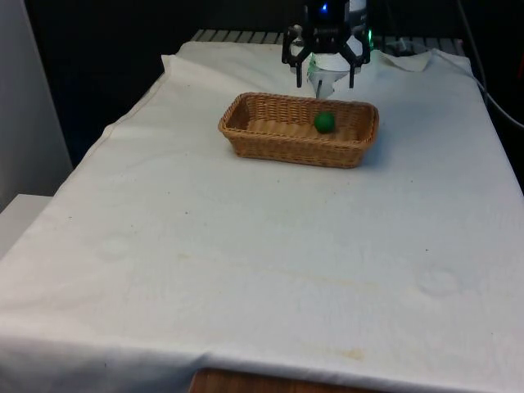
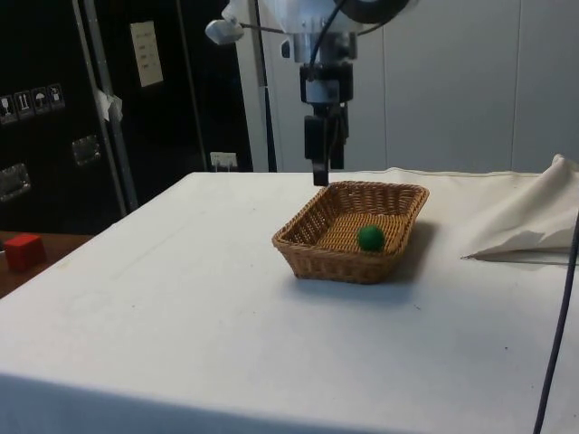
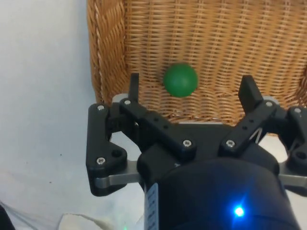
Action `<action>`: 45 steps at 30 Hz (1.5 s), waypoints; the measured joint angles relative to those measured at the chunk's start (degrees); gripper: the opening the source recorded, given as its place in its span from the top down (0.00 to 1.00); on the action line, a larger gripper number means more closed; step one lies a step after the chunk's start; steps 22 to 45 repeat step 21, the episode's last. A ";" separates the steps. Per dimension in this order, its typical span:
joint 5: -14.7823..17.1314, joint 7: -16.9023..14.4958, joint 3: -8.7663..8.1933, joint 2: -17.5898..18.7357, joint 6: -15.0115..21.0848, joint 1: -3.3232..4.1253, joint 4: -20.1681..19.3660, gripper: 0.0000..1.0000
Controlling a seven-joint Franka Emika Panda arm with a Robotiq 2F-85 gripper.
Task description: Pick up the ball and place it into the basket.
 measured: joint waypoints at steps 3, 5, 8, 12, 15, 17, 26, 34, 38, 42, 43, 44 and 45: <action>0.00 0.06 0.00 0.00 -1.38 0.00 0.97 0.00; 0.00 0.17 0.00 0.00 -2.64 0.00 1.83 0.00; 0.00 0.34 0.06 -0.06 -4.81 0.00 3.50 0.00; 0.00 0.46 0.06 -0.17 -6.30 0.00 4.47 0.00; 0.00 0.46 0.06 -0.46 -7.16 0.00 4.87 0.00; 0.00 0.52 0.06 -0.97 -7.62 0.00 4.98 0.00; 0.00 0.52 0.06 -1.55 -8.08 0.00 5.04 0.00; 0.00 0.52 0.06 -1.55 -8.08 0.00 5.04 0.00; 0.00 0.52 0.06 -1.55 -8.08 0.00 5.04 0.00; 0.00 0.52 0.06 -1.55 -8.08 0.00 5.04 0.00; 0.00 0.52 0.06 -1.55 -8.08 0.00 5.04 0.00; 0.00 0.52 0.06 -1.55 -8.08 0.00 5.04 0.00; 0.00 0.52 0.06 -1.55 -8.08 0.00 5.04 0.00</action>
